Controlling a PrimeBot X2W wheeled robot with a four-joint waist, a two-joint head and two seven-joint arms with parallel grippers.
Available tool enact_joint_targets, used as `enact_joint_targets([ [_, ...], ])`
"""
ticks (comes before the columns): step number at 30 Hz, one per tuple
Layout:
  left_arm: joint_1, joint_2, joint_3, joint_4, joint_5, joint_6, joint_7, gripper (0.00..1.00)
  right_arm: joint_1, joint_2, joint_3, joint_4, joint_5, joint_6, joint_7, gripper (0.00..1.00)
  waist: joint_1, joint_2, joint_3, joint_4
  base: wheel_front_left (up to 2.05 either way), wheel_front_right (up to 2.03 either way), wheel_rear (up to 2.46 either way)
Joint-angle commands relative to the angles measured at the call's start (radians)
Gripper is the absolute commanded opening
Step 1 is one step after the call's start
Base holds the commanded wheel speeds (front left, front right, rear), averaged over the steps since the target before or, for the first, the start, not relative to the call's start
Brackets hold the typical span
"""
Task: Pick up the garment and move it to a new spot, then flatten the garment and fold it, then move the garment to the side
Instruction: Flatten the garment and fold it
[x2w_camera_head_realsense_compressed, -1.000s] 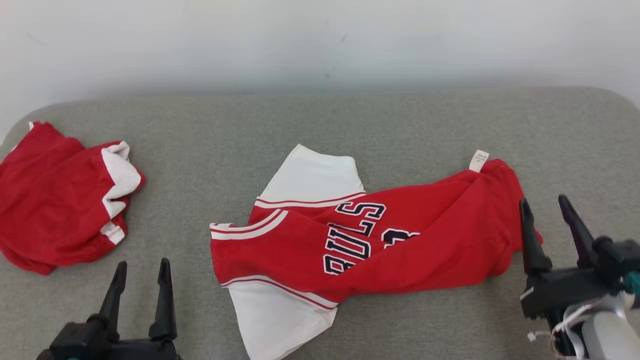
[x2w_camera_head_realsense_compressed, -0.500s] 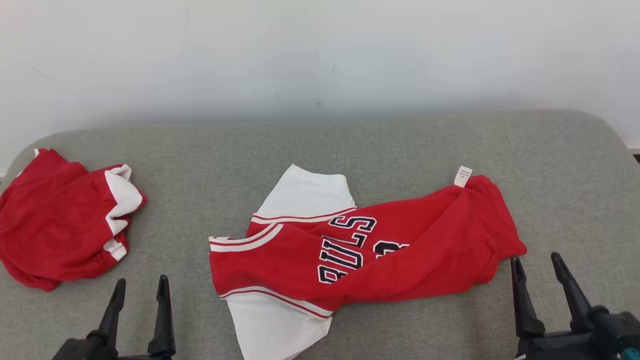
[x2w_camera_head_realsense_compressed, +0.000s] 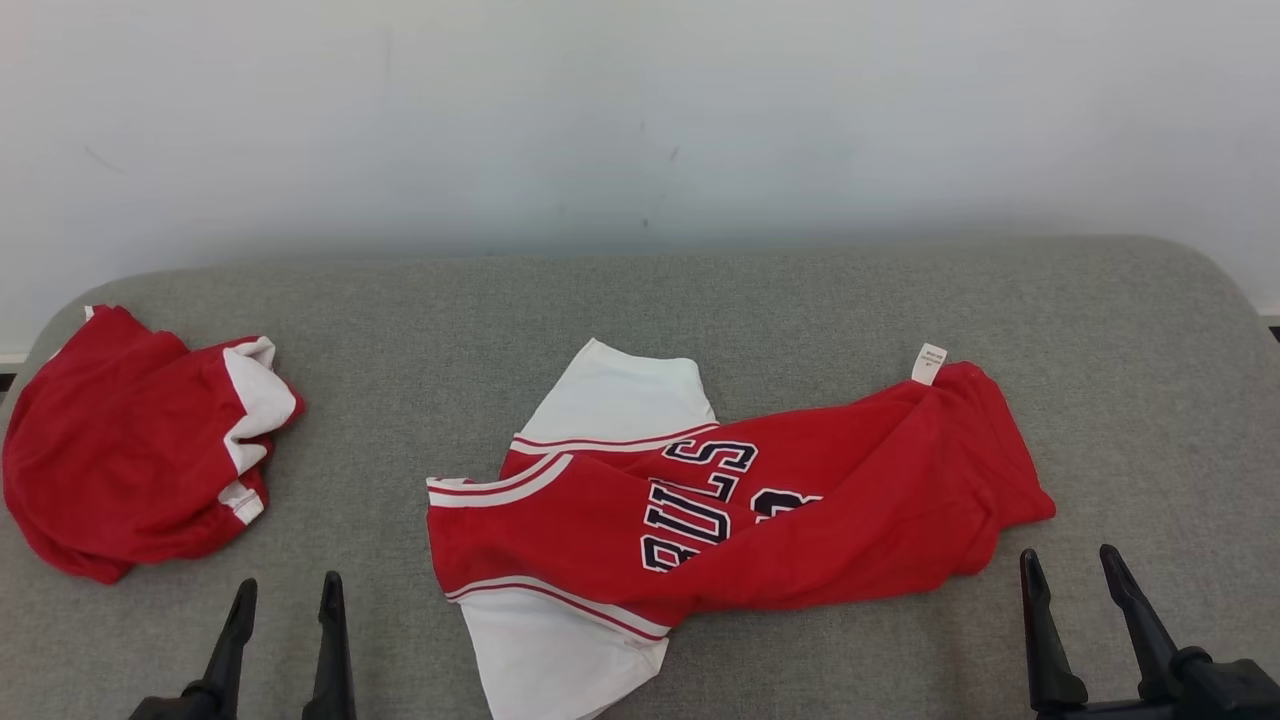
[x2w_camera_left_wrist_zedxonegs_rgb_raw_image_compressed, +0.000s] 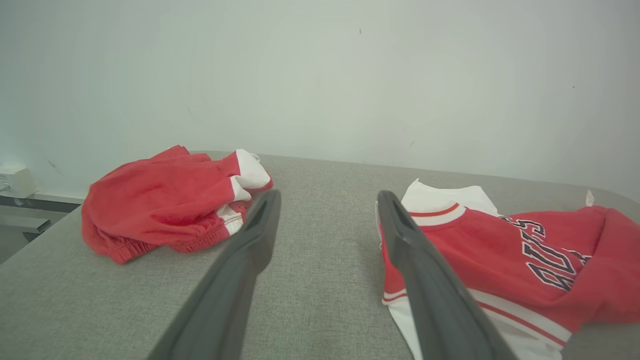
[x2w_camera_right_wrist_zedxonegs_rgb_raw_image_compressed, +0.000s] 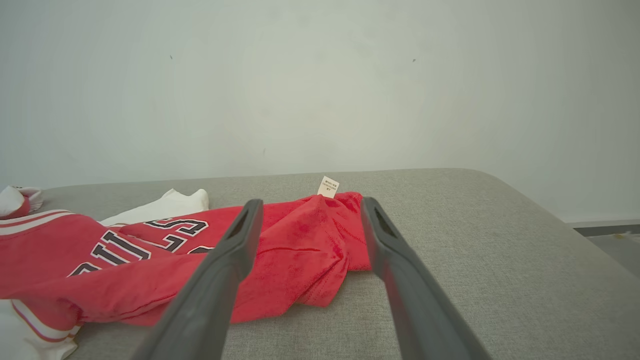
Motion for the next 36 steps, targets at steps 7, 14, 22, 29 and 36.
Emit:
enact_joint_targets([
  [7, 0.007, 0.0, -0.052, 0.053, 0.002, -0.018, -0.001, 1.0, -0.041, -0.03, -0.008, 0.078, -0.006, -0.003, 0.005, 1.0, 0.0001, 0.0, 0.019, 0.005, 0.0, 0.0, 0.0],
  [14, 0.001, 0.001, -0.155, 0.154, -0.004, -0.033, -0.001, 1.0, -0.145, -0.073, 0.008, 0.195, -0.012, -0.003, 0.02, 1.0, 0.0001, 0.0, 0.052, 0.015, 0.0, 0.0, 0.0],
  [22, -0.026, 0.003, -0.261, 0.252, -0.023, -0.034, -0.001, 1.0, -0.274, -0.106, 0.038, 0.343, -0.016, -0.003, 0.031, 1.0, 0.0001, 0.0, 0.099, 0.024, 0.0, 0.0, 0.0],
  [29, -0.074, 0.019, -0.353, 0.317, -0.072, -0.035, -0.001, 1.0, -0.42, -0.127, 0.069, 0.546, 0.009, -0.003, 0.023, 1.0, 0.0001, 0.0, 0.147, 0.041, 0.0, 0.0, 0.0],
  [36, -0.103, 0.018, -0.383, 0.356, -0.095, -0.035, 0.0, 1.0, -0.502, -0.128, 0.096, 0.692, 0.036, -0.003, 0.009, 1.0, 0.0001, 0.0, 0.166, 0.054, 0.0, 0.0, 0.0],
])
